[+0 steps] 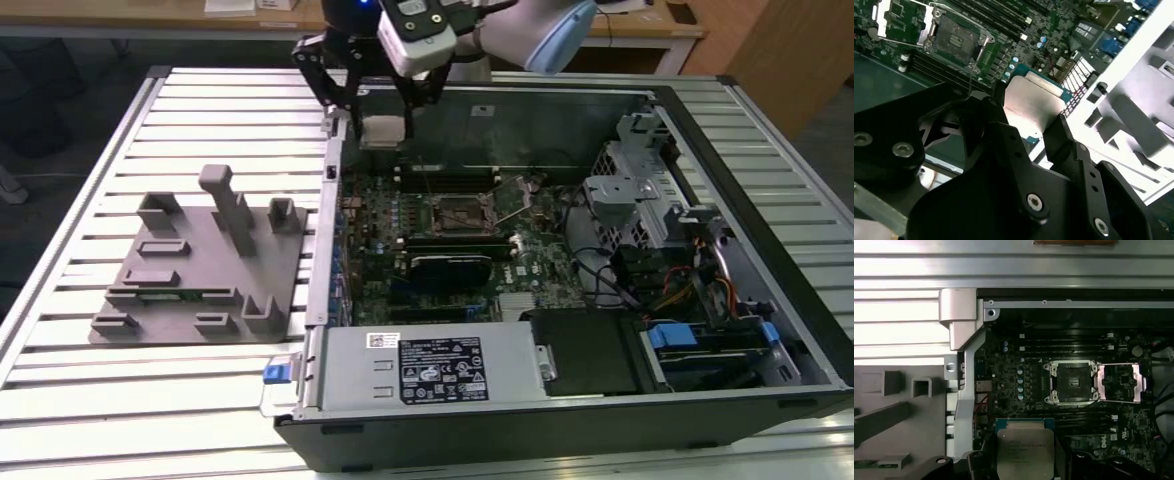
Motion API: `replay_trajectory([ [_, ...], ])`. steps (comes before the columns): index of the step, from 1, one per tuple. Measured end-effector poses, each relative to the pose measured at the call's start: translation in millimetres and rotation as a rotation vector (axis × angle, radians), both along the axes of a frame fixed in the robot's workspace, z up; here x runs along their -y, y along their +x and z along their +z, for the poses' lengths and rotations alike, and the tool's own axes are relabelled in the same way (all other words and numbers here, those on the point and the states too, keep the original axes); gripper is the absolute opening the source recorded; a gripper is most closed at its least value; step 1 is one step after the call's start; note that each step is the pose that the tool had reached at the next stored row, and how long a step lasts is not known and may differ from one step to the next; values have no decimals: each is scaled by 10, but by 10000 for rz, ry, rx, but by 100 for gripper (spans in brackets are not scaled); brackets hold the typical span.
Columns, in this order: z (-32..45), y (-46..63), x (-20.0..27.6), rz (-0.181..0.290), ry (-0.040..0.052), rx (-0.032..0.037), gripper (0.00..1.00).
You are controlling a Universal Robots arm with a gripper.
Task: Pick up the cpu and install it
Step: 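Pick up the cpu and move it towards the insertion slot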
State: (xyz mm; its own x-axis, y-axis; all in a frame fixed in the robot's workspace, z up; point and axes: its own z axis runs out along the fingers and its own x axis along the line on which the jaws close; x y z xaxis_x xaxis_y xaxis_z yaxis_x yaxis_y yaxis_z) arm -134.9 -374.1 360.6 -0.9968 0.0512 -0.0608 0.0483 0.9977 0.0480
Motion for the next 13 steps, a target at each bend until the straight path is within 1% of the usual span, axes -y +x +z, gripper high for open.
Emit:
replay_trajectory([
  [13, -44, 386, -7, 1, 0, -33, 55],
])
